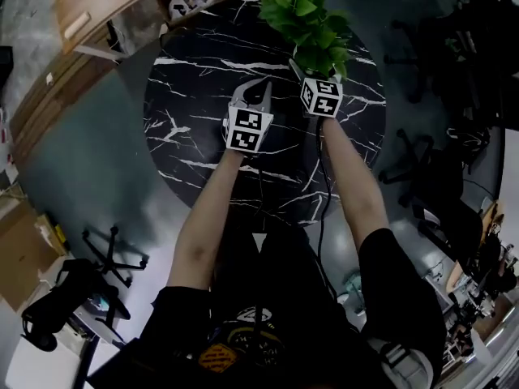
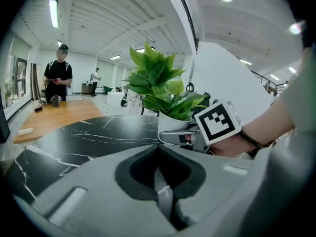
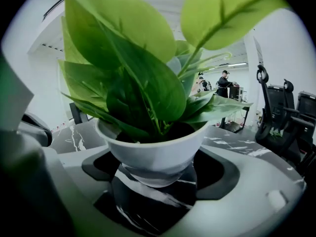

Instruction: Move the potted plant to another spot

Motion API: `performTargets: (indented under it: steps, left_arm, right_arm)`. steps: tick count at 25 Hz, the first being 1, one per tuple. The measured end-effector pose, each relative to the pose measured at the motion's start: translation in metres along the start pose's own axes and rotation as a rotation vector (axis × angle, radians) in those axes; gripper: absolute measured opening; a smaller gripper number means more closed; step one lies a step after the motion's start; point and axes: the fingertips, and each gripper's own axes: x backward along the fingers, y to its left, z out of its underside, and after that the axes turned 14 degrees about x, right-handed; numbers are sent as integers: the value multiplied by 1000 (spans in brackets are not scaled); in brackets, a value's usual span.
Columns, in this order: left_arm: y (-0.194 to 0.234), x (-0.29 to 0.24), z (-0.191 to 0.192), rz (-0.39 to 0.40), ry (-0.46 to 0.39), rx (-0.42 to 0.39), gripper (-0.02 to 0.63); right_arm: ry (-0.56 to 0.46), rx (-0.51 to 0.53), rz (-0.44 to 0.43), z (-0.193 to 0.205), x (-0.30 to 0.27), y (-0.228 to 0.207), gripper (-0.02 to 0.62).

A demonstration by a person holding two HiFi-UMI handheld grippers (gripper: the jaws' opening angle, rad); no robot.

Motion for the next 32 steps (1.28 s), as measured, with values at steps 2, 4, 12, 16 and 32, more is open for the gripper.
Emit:
performTargets:
  steps: [2,4,12,16,32]
  left_arm:
    - [28,13,-5,-34,-18,-3,5]
    - [53,28,-10,-61,-40,12,5]
    - [131,112,5,-232,-140,108,5]
    - [148,163,32,-324,-159,117,5]
    - [71,358,173,-611,-224,263,5]
  right_arm:
    - [-13,28,-40,-16,-18,27,472]
    - [-26,53,-77,-30,-32,56,472]
    - [-98,205,-330,-80,-64,213,472]
    - [-120,275,-430,-84,-55,280,472]
    - [-142,446,-713,-6,105,432,471]
